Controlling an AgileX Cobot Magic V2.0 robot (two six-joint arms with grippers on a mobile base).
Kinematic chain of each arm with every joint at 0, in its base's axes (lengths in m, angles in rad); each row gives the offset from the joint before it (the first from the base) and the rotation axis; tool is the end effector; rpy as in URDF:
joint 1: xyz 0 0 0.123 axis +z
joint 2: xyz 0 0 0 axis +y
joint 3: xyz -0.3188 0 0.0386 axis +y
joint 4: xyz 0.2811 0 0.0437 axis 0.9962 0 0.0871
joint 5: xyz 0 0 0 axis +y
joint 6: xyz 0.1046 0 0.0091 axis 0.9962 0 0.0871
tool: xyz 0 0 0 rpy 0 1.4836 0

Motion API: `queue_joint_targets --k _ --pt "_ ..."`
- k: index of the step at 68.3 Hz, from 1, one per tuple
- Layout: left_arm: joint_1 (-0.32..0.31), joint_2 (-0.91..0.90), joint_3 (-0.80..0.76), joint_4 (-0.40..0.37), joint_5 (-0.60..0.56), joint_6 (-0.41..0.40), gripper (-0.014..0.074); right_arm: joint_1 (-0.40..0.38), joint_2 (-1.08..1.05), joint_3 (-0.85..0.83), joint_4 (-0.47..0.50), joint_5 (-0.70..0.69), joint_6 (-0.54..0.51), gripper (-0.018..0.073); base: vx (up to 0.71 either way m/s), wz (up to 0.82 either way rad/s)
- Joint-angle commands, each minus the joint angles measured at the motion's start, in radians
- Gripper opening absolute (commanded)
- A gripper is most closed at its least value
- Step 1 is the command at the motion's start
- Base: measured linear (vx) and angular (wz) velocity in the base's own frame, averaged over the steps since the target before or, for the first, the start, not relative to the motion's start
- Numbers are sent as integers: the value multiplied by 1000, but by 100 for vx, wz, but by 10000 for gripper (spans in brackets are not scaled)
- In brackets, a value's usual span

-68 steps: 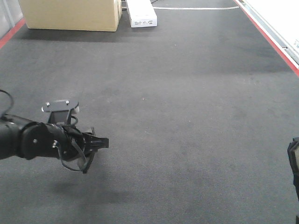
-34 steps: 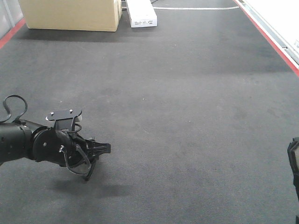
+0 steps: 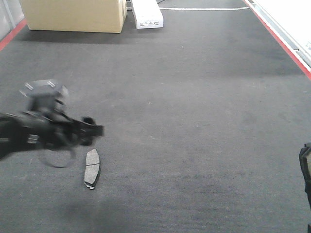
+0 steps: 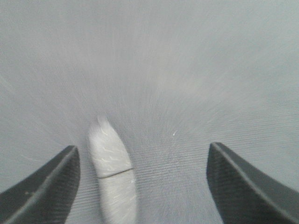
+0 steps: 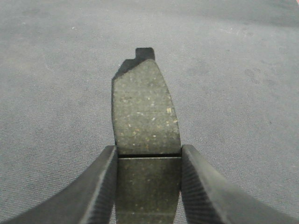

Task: Move and align brake pads A on conveyor
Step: 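Lower the left gripper to the belt and release its brake pad, then raise the open left gripper away from the placed pad, then move the right gripper with its pad down toward the belt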

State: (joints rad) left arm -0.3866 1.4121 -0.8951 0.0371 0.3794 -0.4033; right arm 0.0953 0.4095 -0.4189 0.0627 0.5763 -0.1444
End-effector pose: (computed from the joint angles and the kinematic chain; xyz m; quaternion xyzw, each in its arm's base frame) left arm 0.3026 -0.1216 0.2669 0.0057 0.9283 -0.1312 0.3479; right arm 0.0959 0.0128 0.2833 -0.0887 0.8499 0.0155 0.5192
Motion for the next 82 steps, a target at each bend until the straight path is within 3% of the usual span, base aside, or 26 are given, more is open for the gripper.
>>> queue_joint_targets --k 1,9,21,34,47,55,82 --pt "-5 -154 -21 82 53 0 444 -5 7 -31 2 -89 0 4 0 0" --pt "-5 -301 21 134 112 0 280 -5 7 -31 2 -89 0 4 0 0" --pt "-5 -524 149 156 93 0 -11 -5 7 -31 2 -89 0 4 0 0" --pt "-5 -714 311 158 6 78 -8 -5 7 -31 2 -89 0 4 0 0" --pt "-5 -839 408 159 -17 95 -8 -5 7 -31 2 -89 0 4 0 0" --pt "-5 -872 436 159 -38 133 -8 -5 7 -31 2 -89 0 4 0 0" --pt "-5 -880 439 157 -52 132 -8 -5 7 -31 2 -89 0 4 0 0"
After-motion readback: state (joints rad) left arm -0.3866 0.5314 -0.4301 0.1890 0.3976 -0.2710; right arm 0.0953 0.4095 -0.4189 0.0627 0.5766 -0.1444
